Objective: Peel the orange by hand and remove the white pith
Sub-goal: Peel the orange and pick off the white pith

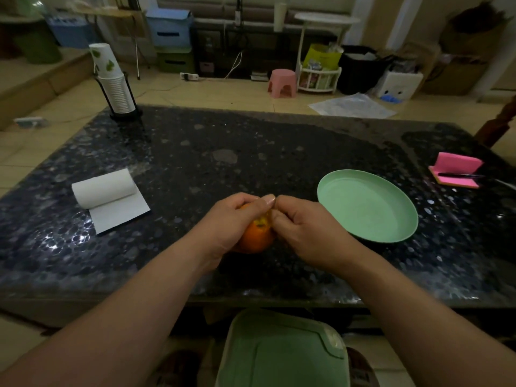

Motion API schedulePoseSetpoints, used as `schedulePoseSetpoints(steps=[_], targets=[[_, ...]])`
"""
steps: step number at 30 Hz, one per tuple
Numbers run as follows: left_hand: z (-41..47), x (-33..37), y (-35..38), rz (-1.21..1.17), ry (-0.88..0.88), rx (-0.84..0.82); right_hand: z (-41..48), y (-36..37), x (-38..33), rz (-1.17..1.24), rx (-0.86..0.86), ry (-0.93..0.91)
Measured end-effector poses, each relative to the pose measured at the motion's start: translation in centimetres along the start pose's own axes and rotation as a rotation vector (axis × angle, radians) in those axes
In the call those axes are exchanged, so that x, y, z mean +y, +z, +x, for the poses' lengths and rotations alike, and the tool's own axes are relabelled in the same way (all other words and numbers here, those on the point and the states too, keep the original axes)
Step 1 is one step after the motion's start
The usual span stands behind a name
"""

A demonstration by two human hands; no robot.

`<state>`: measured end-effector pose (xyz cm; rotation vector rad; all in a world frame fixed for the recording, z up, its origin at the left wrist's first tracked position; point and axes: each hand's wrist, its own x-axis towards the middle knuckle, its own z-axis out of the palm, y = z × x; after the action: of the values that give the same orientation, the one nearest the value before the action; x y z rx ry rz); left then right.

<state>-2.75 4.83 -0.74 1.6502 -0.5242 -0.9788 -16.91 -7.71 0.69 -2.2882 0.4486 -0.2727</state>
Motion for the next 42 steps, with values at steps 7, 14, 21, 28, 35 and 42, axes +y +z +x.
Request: schedulePoseSetpoints(steps=[7, 14, 21, 28, 35, 42], targets=[[0.1, -0.1, 0.1, -0.298, -0.056, 0.109, 0.5, -0.2, 0.5, 0.283, 0.076, 0.093], [0.6, -0.9, -0.3, -0.191, -0.048, 0.228, 2.0, 1.4, 4.1, 0.047, 0.01, 0.365], [1.5, -1.7, -0.6, -0.194, -0.063, 0.251, 1.9, 1.8, 3.9, -0.311, 0.062, 0.287], [1.2, -1.5, 0.0, -0.122, -0.007, 0.289, 1.5, 1.8, 2.4, 0.011, 0.066, 0.171], [0.7, -1.0, -0.5, -0.025, 0.023, 0.214, 0.8, 1.1, 1.2, 0.069, -0.005, 0.135], [0.4, -0.8, 0.1, -0.078, 0.011, 0.241, 0.5, 1.3, -0.1, -0.102, -0.035, 0.126]])
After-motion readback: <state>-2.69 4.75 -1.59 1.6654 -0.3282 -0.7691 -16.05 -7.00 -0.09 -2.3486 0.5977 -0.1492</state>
